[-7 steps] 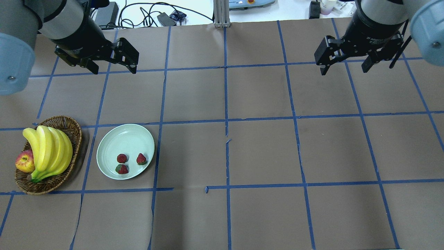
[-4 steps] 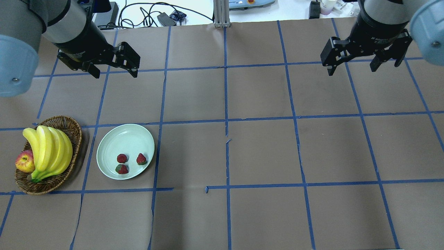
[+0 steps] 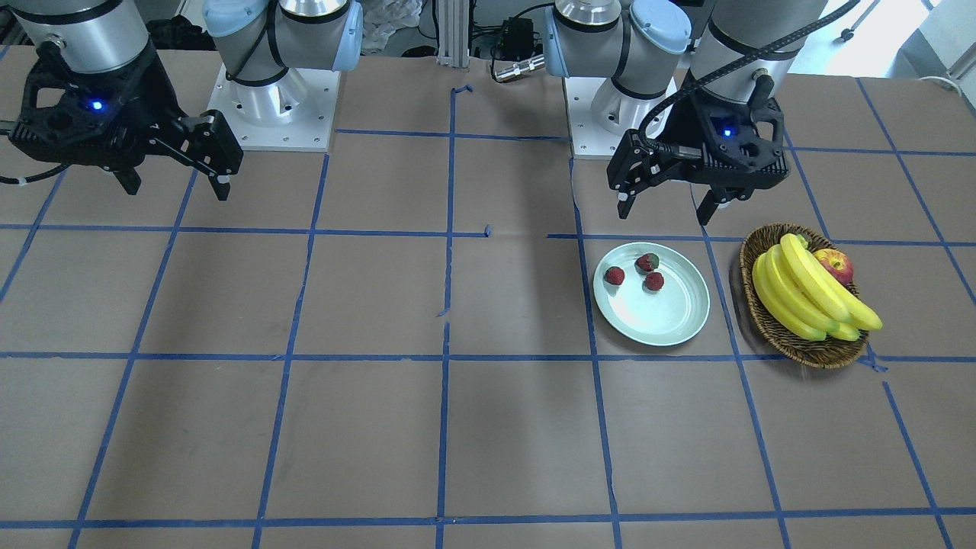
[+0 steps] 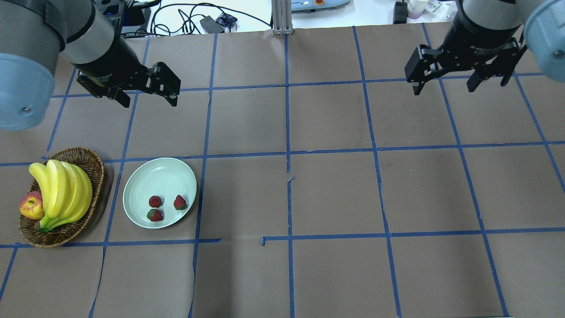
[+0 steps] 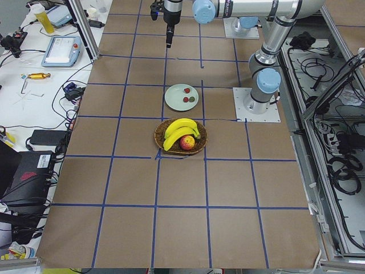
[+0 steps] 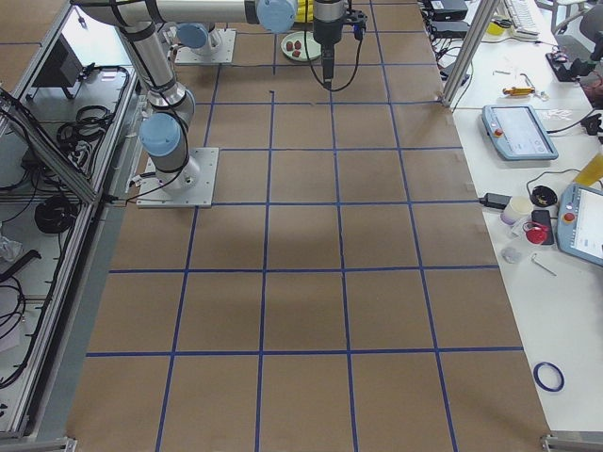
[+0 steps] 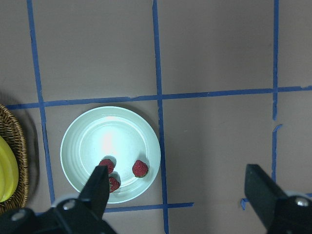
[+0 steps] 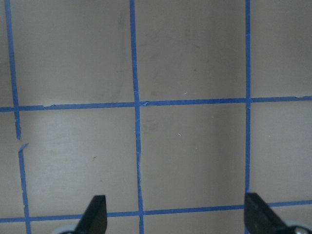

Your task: Collect all strawberries into plate

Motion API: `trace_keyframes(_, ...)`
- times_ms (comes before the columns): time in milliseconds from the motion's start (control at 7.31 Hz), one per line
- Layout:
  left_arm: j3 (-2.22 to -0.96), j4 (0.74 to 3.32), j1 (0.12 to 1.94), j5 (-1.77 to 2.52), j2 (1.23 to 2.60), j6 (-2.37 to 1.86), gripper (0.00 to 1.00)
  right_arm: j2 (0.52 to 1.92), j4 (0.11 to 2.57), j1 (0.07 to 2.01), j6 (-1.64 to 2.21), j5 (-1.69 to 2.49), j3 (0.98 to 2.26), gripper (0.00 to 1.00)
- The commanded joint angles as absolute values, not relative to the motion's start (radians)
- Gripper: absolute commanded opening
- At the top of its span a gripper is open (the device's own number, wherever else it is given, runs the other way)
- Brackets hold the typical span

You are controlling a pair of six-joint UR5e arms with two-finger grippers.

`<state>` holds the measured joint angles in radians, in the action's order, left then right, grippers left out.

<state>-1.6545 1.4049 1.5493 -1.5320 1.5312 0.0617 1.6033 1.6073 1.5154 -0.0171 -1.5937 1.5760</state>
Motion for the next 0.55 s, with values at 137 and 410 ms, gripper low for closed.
trace_keyframes(137, -1.666, 1.402, 1.549, -1.532, 1.525, 0.069, 1.0, 1.606, 1.609, 1.513, 0.012, -1.554, 1.577, 1.0)
trace_keyframes(410, -1.666, 1.402, 1.549, -1.531, 1.526, 0.069, 1.0, 1.608, 1.609, 1.516, 0.008, -1.555, 1.578, 1.0)
